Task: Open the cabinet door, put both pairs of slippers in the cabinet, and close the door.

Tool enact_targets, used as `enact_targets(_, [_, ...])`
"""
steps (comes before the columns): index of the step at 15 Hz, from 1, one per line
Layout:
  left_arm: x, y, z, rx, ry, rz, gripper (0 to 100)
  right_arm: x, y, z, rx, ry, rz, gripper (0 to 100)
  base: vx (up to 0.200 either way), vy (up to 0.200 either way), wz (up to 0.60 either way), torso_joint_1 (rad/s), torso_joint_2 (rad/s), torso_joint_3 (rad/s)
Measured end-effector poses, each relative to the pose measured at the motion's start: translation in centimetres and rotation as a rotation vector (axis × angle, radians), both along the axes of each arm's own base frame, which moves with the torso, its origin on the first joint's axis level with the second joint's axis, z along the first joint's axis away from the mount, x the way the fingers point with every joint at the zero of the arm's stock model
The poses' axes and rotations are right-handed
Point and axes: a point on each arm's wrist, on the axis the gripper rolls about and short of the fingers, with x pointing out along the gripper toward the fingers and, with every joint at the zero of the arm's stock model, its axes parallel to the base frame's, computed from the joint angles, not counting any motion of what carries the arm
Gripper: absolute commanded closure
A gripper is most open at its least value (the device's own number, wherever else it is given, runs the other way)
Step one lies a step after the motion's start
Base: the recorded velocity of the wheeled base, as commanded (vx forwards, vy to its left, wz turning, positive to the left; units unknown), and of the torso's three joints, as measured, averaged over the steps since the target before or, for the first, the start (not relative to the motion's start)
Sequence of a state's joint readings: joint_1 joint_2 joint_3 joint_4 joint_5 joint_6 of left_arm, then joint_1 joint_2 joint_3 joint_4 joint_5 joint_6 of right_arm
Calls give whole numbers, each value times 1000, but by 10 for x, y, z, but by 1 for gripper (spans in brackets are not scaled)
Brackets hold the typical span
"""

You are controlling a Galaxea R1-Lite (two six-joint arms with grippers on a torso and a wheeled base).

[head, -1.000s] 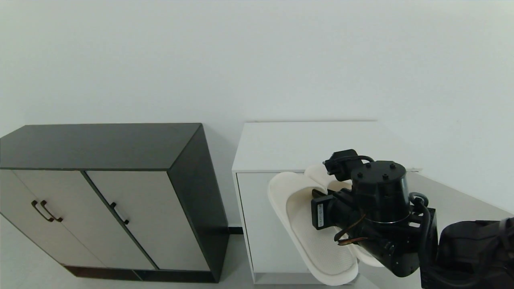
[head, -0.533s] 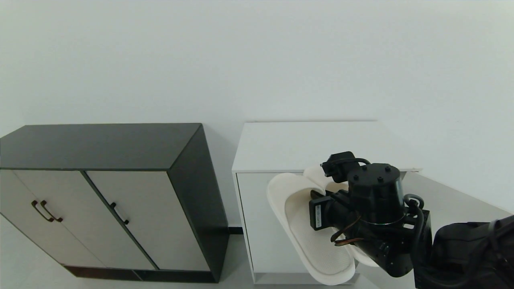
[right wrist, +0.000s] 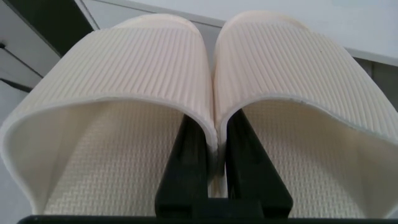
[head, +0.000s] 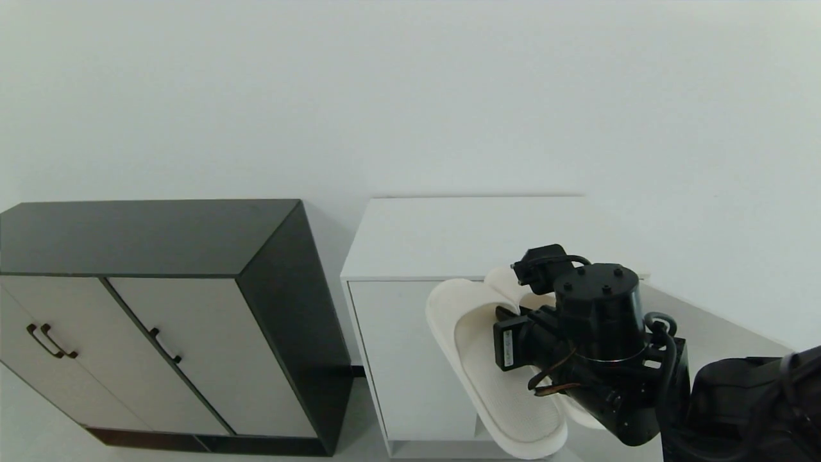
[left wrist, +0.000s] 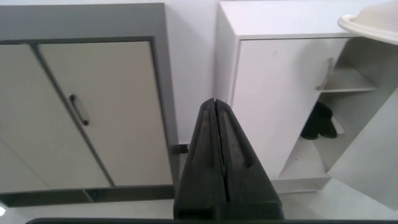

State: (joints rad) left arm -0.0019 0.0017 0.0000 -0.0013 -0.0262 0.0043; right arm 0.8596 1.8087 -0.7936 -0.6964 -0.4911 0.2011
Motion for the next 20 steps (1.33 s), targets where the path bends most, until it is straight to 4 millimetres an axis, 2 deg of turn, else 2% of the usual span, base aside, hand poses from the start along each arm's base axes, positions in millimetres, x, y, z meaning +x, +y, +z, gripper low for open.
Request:
enact_targets(8, [0, 0, 0, 0, 0, -1, 100, -1, -4, 0, 11, -15, -4, 100, 0, -200, 0, 2, 4, 1])
enact_targets(20, [0, 0, 0, -2, 0, 0, 100, -5, -8, -3, -5, -66, 18, 100, 0, 0, 0, 0, 0, 0])
